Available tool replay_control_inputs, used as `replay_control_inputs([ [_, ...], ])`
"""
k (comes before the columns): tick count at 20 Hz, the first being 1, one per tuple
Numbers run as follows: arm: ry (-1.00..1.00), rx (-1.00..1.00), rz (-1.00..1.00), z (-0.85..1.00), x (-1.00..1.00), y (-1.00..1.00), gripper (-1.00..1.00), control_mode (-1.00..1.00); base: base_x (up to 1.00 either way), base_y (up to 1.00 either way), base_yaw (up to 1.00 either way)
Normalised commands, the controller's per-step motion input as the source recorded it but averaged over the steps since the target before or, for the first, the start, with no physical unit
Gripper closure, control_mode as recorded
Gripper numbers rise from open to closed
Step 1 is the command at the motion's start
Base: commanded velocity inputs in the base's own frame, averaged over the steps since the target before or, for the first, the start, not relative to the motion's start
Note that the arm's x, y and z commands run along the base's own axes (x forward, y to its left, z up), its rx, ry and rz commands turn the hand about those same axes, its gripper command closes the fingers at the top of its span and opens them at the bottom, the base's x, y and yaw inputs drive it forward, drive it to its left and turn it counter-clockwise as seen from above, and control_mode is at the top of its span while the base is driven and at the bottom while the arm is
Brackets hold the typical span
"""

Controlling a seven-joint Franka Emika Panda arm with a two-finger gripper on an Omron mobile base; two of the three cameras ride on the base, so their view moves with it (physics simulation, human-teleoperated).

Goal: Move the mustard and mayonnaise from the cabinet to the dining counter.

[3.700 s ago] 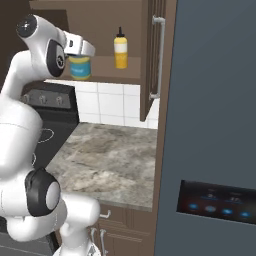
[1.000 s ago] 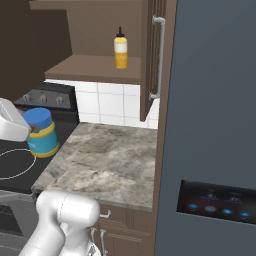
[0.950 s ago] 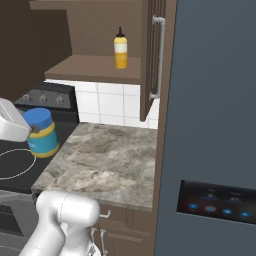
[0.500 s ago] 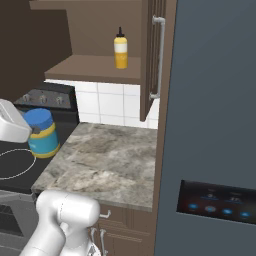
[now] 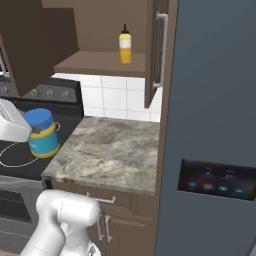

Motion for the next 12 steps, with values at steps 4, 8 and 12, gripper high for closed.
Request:
replay_control_inputs([
  [4,0.00,0.00,0.00,0.00,0.00,0.00,1.00,1.00,-0.59,0.15,0.07],
  [8,0.00,0.00,0.00,0.00,0.00,0.00,1.00,1.00,-0.45,0.04,0.58],
  [12,0.00,0.00,0.00,0.00,0.00,0.00,1.00,1.00,-0.23,0.00,0.91],
])
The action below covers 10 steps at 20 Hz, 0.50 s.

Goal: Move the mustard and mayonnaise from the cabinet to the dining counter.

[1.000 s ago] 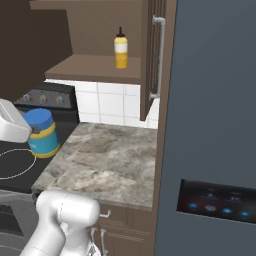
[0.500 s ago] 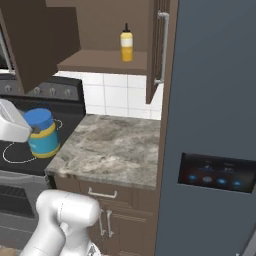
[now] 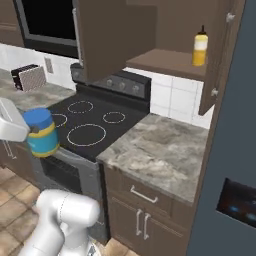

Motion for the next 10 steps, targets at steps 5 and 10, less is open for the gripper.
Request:
replay_control_inputs([
  [5,0.00,0.00,0.00,0.00,0.00,0.00,1.00,1.00,-0.10,0.00,1.00],
  [10,0.00,0.00,0.00,0.00,0.00,0.00,1.00,1.00,-0.08,0.00,1.00],
])
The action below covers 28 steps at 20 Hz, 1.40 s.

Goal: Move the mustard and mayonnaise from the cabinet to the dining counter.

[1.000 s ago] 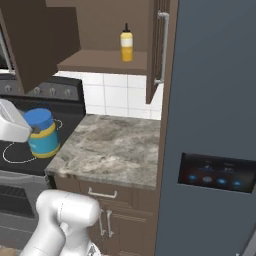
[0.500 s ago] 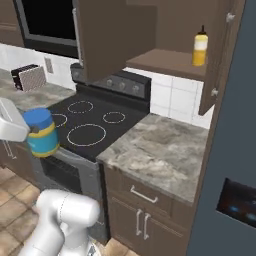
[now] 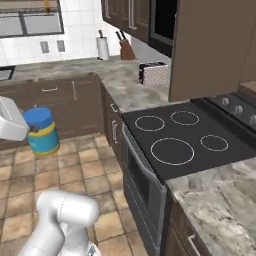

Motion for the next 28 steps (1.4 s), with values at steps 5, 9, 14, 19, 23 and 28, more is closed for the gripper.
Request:
replay_control_inputs([
  [5,0.00,0.00,0.00,0.00,0.00,0.00,1.00,1.00,-0.08,0.05,0.99],
  [9,0.00,0.00,0.00,0.00,0.00,0.00,1.00,1.00,-0.01,0.09,0.95],
  [14,0.00,0.00,0.00,0.00,0.00,0.00,1.00,1.00,0.01,0.06,0.91],
  [19,0.00,0.00,0.00,0.00,0.00,0.00,1.00,1.00,0.22,0.01,0.80],
  [23,0.00,0.00,0.00,0.00,0.00,0.00,1.00,1.00,0.53,-0.01,0.52],
  [28,0.00,0.00,0.00,0.00,0.00,0.00,1.00,1.00,0.74,-0.14,0.22],
])
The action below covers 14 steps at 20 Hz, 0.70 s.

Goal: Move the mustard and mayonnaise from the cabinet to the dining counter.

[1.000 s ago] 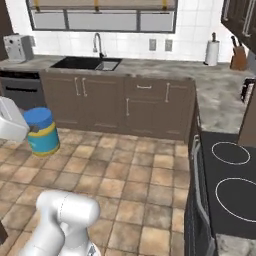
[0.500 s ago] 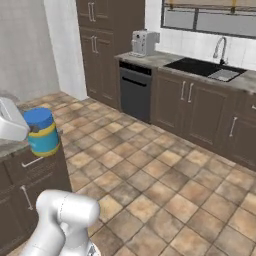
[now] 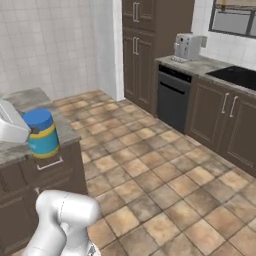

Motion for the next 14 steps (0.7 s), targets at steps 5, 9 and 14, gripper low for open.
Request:
replay_control_inputs([
  [5,0.00,0.00,0.00,0.00,0.00,0.00,1.00,1.00,0.83,-0.23,0.07],
  [9,0.00,0.00,0.00,0.00,0.00,0.00,1.00,1.00,0.79,-0.21,0.17],
  [14,0.00,0.00,0.00,0.00,0.00,0.00,1.00,1.00,0.71,-0.22,0.27],
])
